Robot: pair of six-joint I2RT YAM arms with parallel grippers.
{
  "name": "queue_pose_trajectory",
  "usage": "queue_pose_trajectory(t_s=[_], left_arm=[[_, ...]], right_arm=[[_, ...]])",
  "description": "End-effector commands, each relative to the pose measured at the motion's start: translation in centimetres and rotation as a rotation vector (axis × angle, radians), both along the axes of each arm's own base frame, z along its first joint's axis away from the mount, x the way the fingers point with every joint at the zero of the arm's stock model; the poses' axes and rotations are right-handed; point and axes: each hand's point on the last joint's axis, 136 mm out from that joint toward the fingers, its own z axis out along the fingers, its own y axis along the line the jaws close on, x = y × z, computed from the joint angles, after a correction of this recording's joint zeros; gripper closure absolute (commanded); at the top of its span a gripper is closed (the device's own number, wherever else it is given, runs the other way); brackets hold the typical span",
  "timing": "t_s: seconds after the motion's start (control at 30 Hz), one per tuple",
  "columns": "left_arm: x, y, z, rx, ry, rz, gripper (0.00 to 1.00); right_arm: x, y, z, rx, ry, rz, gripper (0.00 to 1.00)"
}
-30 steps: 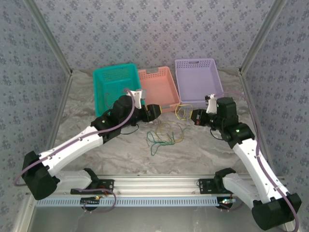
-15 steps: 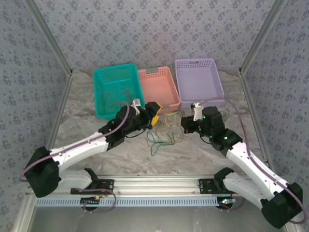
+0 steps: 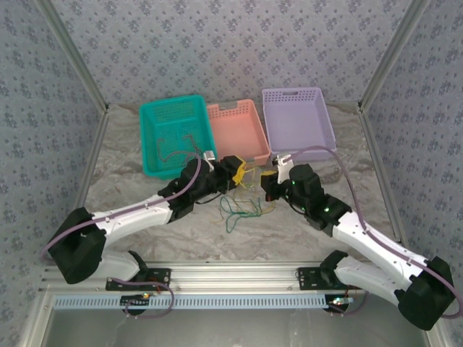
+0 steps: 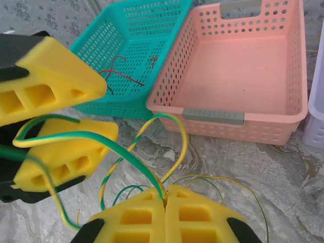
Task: Untangle the cables
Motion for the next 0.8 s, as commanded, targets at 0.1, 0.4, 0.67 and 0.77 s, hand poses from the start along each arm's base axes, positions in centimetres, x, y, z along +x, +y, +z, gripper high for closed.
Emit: queue_pose_trajectory(t_s=[0.1, 0.4, 0.67, 0.77], left_arm=[[-0.2, 1.3, 1.3, 0.0, -0.039, 0.022, 0.86], [0.3, 3.9, 6.9, 0.238, -0.269, 0.005, 1.0], [0.5, 1.0, 9.6, 0.449, -0.48, -0.24, 1.0], [0.4, 0.6, 9.5, 0.463, -0.495, -0.277, 1.0]], right_arm=[[0.4, -0.2, -0.7, -0.078, -0.021, -0.023, 1.0], [-1.0, 1.4, -2.8, -0.19, 0.05, 0.076, 1.0], [-4.3, 4.0, -0.2, -0.178, 0.037, 0.241, 0.7], [-4.9, 3.3, 2.2, -0.138, -0.015, 0.235, 0.55]])
